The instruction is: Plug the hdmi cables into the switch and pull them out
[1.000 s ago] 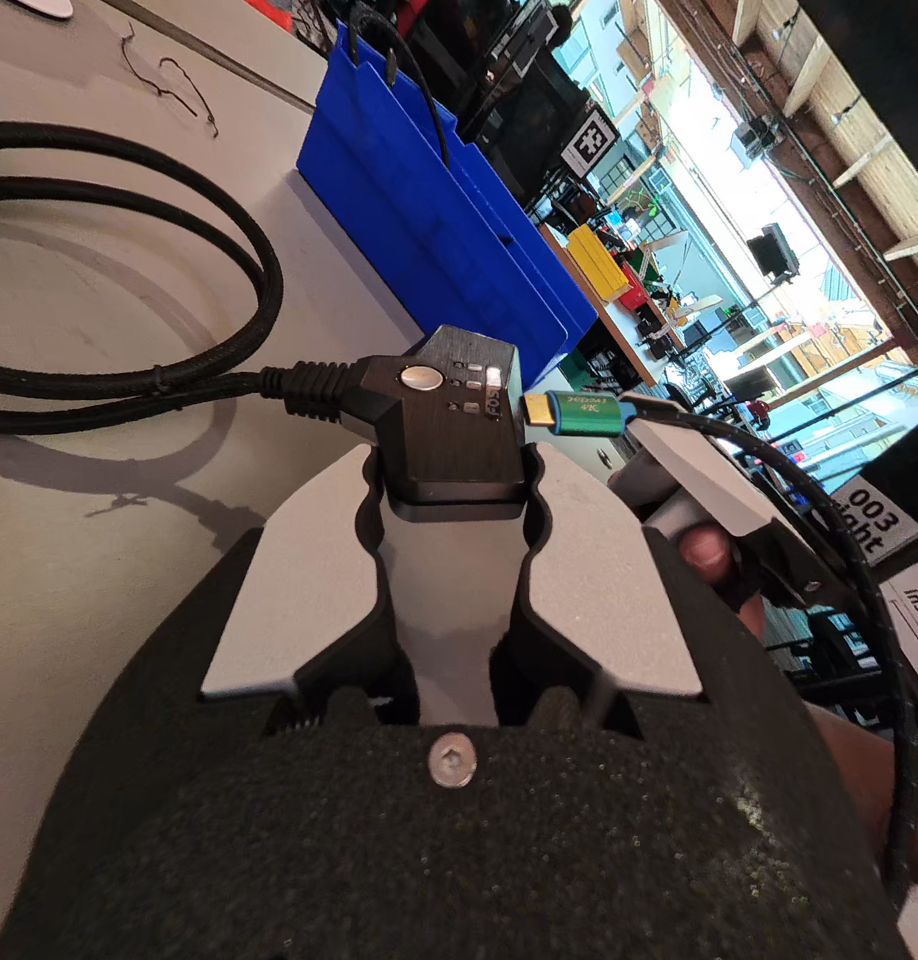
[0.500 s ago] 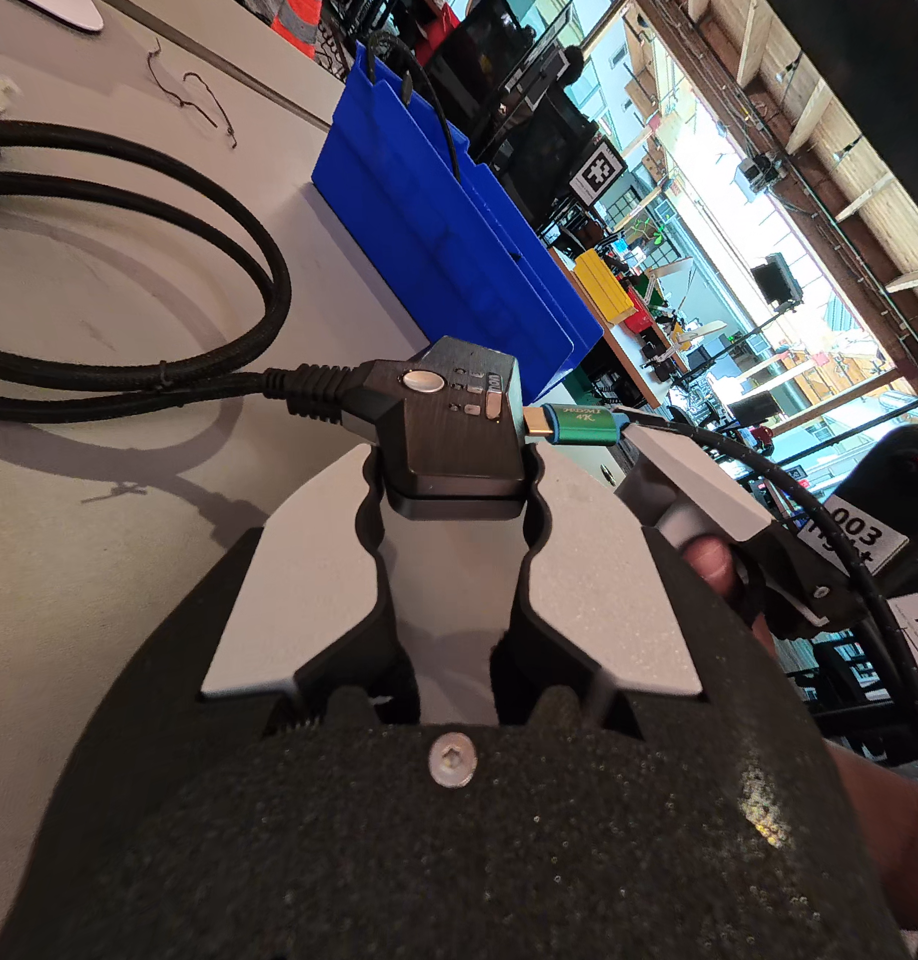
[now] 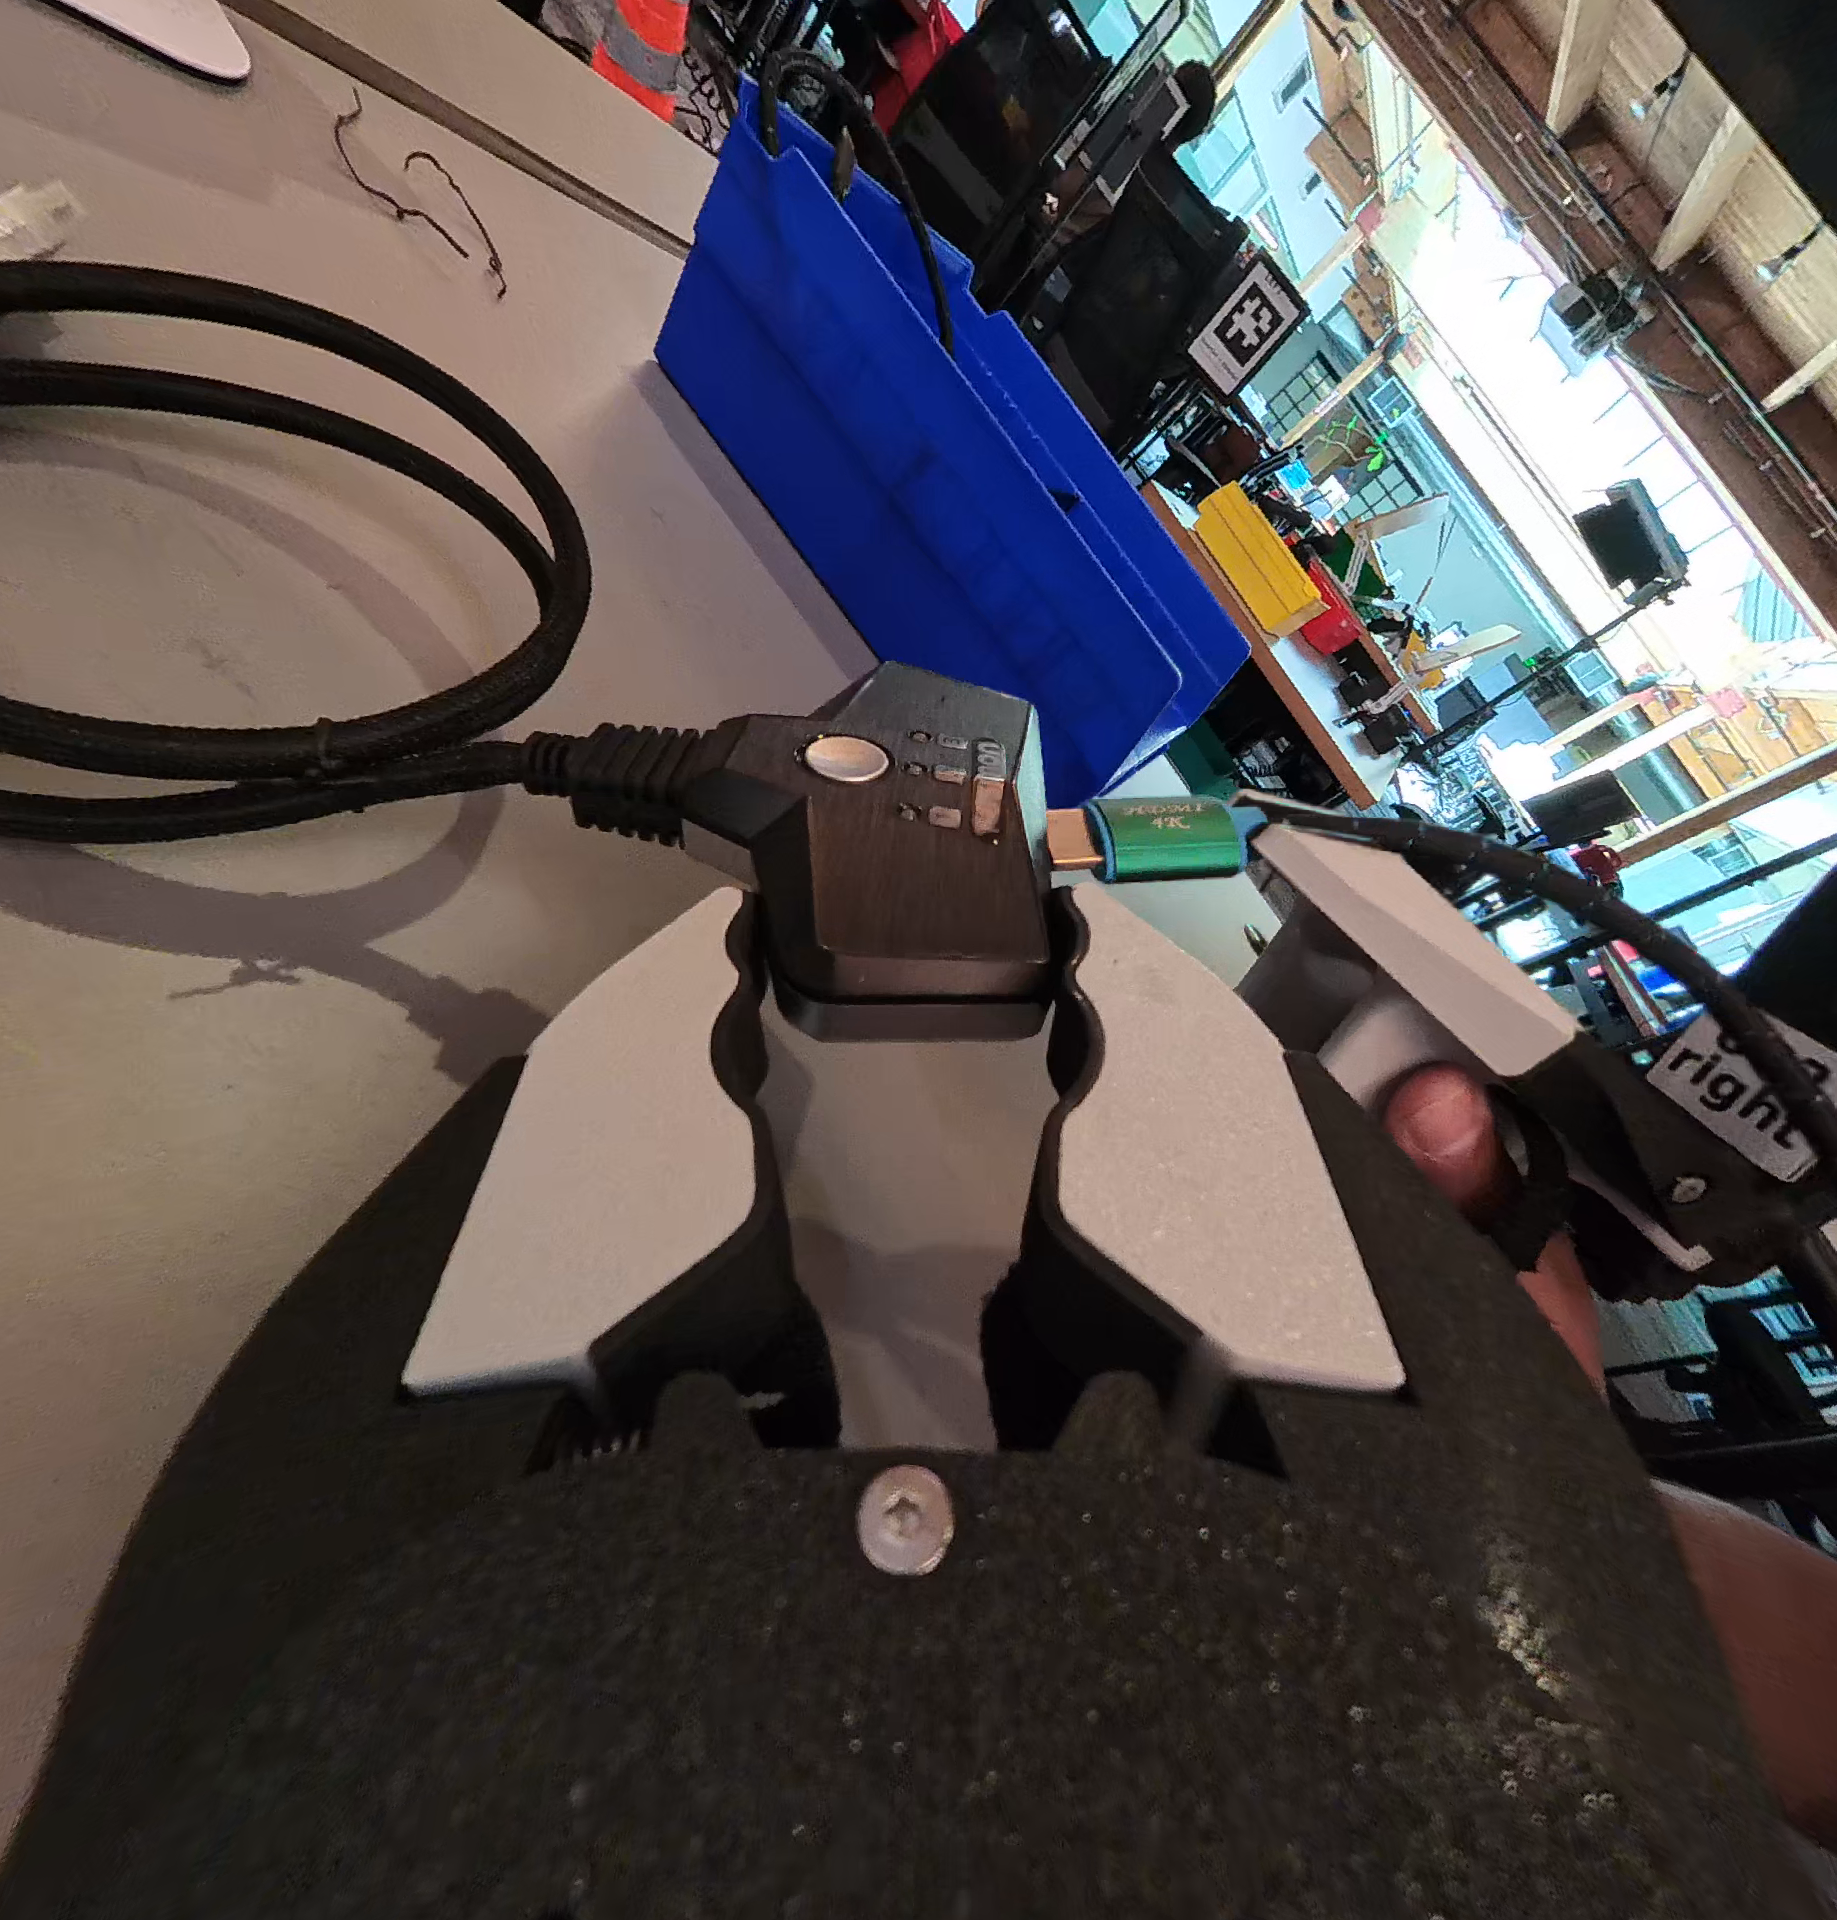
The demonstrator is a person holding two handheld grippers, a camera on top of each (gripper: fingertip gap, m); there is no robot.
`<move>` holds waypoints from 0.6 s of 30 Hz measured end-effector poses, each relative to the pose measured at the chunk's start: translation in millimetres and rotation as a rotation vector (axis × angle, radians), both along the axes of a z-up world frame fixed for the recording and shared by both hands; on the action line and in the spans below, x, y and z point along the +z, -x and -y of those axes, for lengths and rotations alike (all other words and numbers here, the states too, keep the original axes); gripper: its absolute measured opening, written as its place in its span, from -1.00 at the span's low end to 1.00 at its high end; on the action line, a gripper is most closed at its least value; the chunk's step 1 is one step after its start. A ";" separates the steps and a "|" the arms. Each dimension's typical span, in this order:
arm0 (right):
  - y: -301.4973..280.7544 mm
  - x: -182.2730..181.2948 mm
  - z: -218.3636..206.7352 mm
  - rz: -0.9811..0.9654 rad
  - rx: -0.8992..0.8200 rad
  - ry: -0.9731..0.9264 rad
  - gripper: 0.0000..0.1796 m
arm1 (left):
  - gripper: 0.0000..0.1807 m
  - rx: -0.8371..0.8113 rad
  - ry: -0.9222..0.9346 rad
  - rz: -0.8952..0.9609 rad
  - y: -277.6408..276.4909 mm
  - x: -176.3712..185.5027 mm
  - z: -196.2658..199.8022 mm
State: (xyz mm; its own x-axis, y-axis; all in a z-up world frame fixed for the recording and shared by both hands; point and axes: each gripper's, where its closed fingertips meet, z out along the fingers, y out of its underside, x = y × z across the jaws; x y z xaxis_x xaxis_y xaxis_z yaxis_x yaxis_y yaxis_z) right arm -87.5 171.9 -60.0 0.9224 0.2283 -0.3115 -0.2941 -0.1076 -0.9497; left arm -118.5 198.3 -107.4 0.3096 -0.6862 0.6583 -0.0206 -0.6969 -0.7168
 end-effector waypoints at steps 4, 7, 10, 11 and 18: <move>-4.2 -1.5 -1.9 -0.033 -0.001 0.000 -0.89 | -0.42 -0.018 0.049 0.014 -3.0 -4.6 3.6; -7.5 -1.1 -0.6 -0.040 -0.001 -0.001 -0.89 | -0.42 -0.071 0.095 0.028 -6.1 -6.1 8.6; -9.6 2.7 1.0 -0.010 -0.003 -0.014 -0.89 | -0.41 -0.128 0.138 0.052 -8.0 -3.1 13.3; -10.5 3.5 1.3 0.009 -0.006 -0.019 -0.89 | -0.41 -0.157 0.161 0.053 -8.9 -3.0 15.9; -5.5 14.3 5.4 0.214 -0.021 -0.075 -0.89 | -0.41 -0.226 0.223 0.075 -7.5 6.5 22.1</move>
